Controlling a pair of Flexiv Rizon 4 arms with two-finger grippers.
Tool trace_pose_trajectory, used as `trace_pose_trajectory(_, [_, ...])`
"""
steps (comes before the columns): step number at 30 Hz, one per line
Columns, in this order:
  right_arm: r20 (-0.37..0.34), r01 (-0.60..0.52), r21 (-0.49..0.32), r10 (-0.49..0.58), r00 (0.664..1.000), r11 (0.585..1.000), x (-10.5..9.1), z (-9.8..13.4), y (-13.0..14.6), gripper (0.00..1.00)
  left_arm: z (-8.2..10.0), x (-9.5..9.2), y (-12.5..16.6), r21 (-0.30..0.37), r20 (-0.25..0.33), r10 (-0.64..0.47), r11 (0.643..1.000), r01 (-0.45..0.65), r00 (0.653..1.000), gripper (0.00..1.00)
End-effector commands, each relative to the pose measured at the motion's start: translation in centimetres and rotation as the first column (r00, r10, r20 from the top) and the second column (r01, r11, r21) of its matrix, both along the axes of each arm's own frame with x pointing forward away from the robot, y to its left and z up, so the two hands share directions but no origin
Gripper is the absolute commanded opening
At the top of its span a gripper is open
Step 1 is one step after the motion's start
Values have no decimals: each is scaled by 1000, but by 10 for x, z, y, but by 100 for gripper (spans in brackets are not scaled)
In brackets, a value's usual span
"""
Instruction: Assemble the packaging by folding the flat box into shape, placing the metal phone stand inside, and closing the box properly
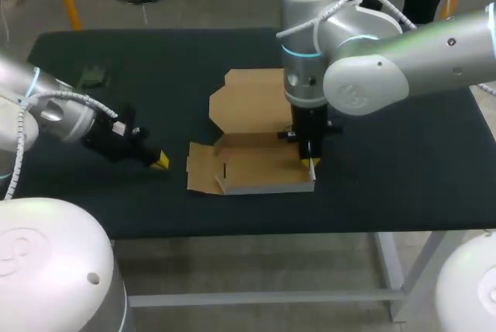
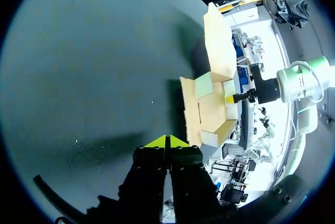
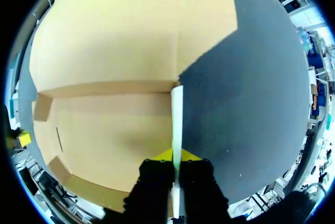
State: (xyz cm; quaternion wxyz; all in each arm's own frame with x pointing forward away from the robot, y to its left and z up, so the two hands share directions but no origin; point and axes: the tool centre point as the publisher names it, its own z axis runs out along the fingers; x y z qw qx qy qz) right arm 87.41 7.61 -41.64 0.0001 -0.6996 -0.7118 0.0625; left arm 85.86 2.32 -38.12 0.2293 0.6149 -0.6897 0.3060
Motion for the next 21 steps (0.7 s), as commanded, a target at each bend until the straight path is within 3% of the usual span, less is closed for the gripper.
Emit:
trace_pose_trajectory(1, [-2,-1,-3,1,1000,1000,0,0,1,0,-13,8,-2,-76,-19,-34,997,32,999,0])
trace_pose_trajectory(21, [-2,-1,-3,1,1000,1000,0,0,1,0,-35,9,-44,-137,-38,-101,986,95,994,0])
